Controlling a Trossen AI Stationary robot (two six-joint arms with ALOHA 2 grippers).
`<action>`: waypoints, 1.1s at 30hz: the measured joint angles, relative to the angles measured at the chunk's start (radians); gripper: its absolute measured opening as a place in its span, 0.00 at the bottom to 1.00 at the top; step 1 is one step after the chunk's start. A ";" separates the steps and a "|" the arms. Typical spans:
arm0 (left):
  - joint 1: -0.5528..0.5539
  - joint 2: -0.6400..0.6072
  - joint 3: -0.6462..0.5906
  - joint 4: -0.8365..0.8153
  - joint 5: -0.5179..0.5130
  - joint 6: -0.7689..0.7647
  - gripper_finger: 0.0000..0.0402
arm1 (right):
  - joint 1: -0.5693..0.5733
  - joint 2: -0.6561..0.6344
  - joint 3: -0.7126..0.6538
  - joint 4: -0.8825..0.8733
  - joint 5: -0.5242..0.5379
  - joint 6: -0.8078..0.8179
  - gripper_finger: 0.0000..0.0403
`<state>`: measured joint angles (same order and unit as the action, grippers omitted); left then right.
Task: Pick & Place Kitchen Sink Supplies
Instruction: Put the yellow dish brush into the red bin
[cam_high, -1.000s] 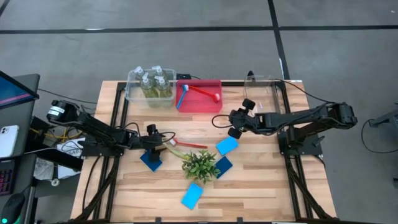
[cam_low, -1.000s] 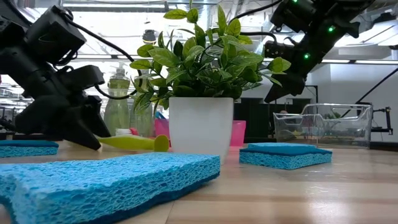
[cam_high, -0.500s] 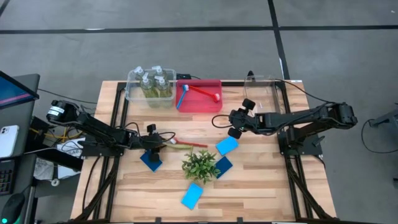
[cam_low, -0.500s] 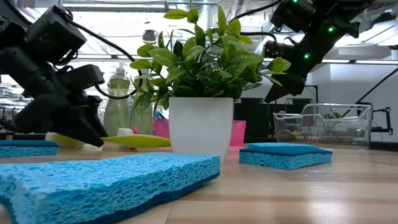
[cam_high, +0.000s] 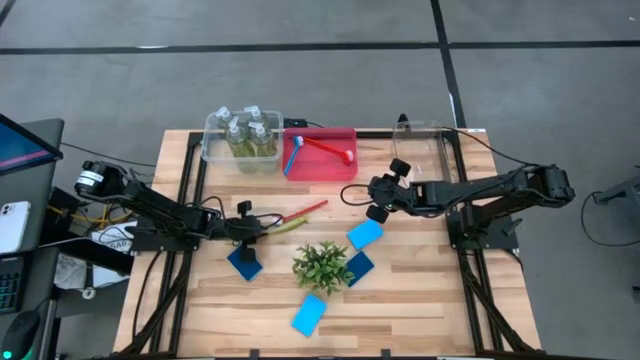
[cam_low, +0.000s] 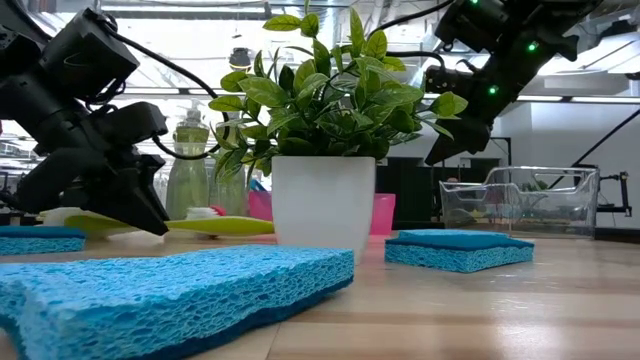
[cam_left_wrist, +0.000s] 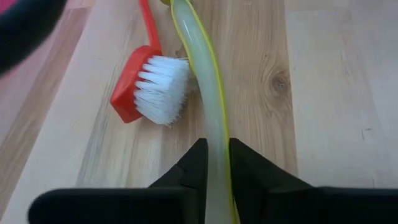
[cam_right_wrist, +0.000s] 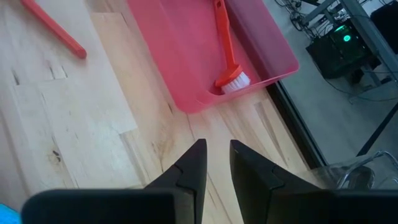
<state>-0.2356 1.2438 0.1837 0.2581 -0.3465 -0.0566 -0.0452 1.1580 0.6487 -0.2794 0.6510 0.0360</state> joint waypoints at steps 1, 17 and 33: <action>0.000 0.000 0.000 0.000 0.000 0.000 0.14 | 0.000 0.000 0.000 0.000 0.000 0.000 0.16; 0.000 0.000 0.000 0.046 0.005 0.001 0.15 | 0.000 0.000 0.000 0.000 0.000 0.000 0.16; 0.000 -0.001 0.000 0.204 -0.017 0.061 0.17 | 0.000 0.000 0.000 0.000 0.000 0.000 0.16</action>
<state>-0.2356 1.2433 0.1837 0.4620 -0.3633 0.0046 -0.0452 1.1584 0.6487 -0.2794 0.6510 0.0364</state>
